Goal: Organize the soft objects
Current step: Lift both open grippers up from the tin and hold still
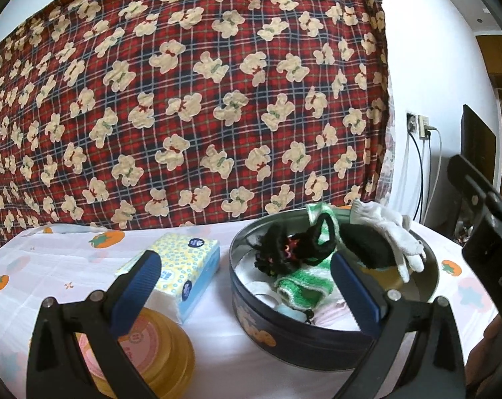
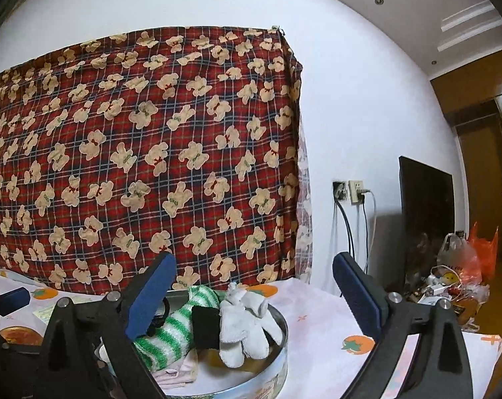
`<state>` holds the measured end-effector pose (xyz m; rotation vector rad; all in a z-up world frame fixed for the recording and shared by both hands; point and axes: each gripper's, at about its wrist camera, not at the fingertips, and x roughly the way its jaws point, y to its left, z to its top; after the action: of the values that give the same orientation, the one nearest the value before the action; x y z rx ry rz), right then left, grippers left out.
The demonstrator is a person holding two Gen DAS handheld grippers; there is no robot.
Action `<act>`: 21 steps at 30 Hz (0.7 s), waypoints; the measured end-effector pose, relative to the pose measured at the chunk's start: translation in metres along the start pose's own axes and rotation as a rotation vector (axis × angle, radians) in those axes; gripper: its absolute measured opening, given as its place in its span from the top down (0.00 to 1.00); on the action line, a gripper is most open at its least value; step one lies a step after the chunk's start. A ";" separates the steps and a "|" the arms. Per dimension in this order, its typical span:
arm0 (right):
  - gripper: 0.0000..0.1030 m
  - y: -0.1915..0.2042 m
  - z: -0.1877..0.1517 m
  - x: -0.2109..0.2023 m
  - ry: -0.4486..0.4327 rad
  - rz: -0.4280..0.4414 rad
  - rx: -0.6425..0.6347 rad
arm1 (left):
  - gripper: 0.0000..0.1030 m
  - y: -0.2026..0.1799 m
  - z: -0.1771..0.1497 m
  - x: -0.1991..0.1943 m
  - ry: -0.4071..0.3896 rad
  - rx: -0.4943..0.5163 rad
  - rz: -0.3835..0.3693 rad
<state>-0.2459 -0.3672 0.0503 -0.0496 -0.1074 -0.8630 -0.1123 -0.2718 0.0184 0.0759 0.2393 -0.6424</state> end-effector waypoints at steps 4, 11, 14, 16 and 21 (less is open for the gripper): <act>0.05 0.000 0.000 -0.001 -0.006 -0.004 0.001 | 0.00 -0.002 0.000 -0.004 -0.016 0.003 0.000; 0.05 -0.001 0.000 -0.001 -0.006 -0.001 0.001 | 0.00 0.002 0.000 0.000 0.004 -0.016 -0.023; 0.05 -0.001 0.000 -0.001 -0.005 -0.001 0.001 | 0.00 0.001 0.000 -0.001 -0.004 -0.007 -0.019; 0.05 0.000 0.000 -0.001 -0.004 -0.001 0.000 | 0.00 0.001 0.000 -0.001 -0.005 -0.007 -0.020; 0.05 -0.001 0.000 -0.001 -0.004 -0.002 0.002 | 0.00 0.004 0.000 0.000 0.006 -0.023 -0.002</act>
<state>-0.2471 -0.3667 0.0505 -0.0497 -0.1123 -0.8645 -0.1099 -0.2689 0.0182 0.0552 0.2521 -0.6416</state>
